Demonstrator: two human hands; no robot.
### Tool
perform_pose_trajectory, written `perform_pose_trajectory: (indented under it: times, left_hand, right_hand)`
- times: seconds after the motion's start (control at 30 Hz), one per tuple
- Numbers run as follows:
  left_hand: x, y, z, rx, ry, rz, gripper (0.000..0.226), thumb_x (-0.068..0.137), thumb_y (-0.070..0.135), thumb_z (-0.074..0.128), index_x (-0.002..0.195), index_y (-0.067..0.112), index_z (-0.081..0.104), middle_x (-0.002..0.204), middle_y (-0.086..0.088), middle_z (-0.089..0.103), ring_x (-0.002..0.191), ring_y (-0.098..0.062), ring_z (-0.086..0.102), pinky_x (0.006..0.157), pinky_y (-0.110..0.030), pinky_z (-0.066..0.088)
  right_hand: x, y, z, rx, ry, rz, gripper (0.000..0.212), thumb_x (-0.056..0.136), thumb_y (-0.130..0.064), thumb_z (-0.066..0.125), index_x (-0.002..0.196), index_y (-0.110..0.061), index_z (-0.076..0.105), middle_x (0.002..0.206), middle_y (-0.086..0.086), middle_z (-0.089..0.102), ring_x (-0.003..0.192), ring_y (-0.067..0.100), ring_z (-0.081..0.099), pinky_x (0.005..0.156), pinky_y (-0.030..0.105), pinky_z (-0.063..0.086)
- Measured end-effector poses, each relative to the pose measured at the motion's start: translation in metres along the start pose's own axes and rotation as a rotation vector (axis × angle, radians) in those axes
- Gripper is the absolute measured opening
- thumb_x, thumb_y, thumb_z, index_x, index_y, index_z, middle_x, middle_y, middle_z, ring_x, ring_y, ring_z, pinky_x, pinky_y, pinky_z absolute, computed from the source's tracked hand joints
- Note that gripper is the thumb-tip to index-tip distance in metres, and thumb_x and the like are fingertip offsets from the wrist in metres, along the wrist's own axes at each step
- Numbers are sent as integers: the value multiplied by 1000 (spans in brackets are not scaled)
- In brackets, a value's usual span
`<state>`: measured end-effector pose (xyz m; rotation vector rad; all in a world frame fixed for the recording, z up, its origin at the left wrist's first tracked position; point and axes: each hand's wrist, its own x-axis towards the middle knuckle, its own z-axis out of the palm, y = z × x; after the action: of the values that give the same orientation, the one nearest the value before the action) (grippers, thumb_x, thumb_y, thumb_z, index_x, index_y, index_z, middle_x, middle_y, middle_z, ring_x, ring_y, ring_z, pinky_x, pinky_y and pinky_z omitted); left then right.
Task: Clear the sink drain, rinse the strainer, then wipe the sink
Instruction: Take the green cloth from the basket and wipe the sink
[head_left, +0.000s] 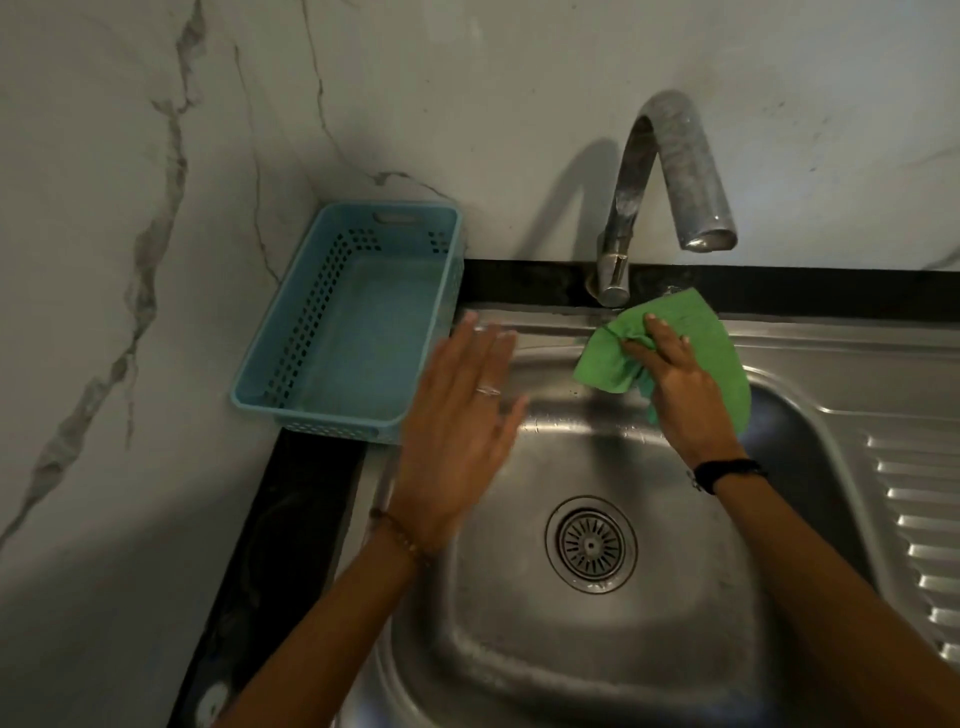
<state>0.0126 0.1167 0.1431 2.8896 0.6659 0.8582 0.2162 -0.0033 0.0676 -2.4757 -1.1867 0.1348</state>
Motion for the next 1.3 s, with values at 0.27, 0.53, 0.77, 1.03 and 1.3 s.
perform_pose_trajectory:
  times: [0.27,0.53,0.77,1.03,1.3]
  left_hand:
    - [15,-24,93,-132,-497,-307,102,81,32,62,143,9,-15,155,-13,-17,142,-23,-18,111,-29,-16]
    - [11,-50,115,14,-559,-342,110,74,44,62,141,5,-16,154,-18,-14,143,-28,-14,106,-29,-27]
    - [12,-49,112,9,-583,-338,124,66,45,70,141,4,-20,154,-16,-18,142,-28,-19,107,-31,-23]
    - [13,-48,104,-5,-608,-307,122,66,33,74,142,3,-16,153,-18,-19,141,-30,-19,85,-15,-44]
    - [11,-47,109,-1,-557,-289,117,68,32,70,143,6,-16,154,-16,-16,142,-30,-17,98,-27,-36]
  right_hand:
    - [6,-59,33,131,31,-26,63,88,11,45,143,-16,32,158,9,8,143,17,-1,116,33,2]
    - [60,-117,59,53,-11,-335,47,86,2,51,132,-6,48,149,16,34,141,26,28,118,30,1]
    - [24,-59,39,-20,45,-219,57,80,8,58,133,-10,49,149,16,35,138,34,31,113,39,14]
    - [-21,36,-26,-36,75,258,63,80,16,49,136,-14,46,155,13,22,141,31,26,115,46,28]
    - [5,-67,21,-93,-24,203,56,87,4,49,140,-9,35,152,18,17,122,36,47,103,40,40]
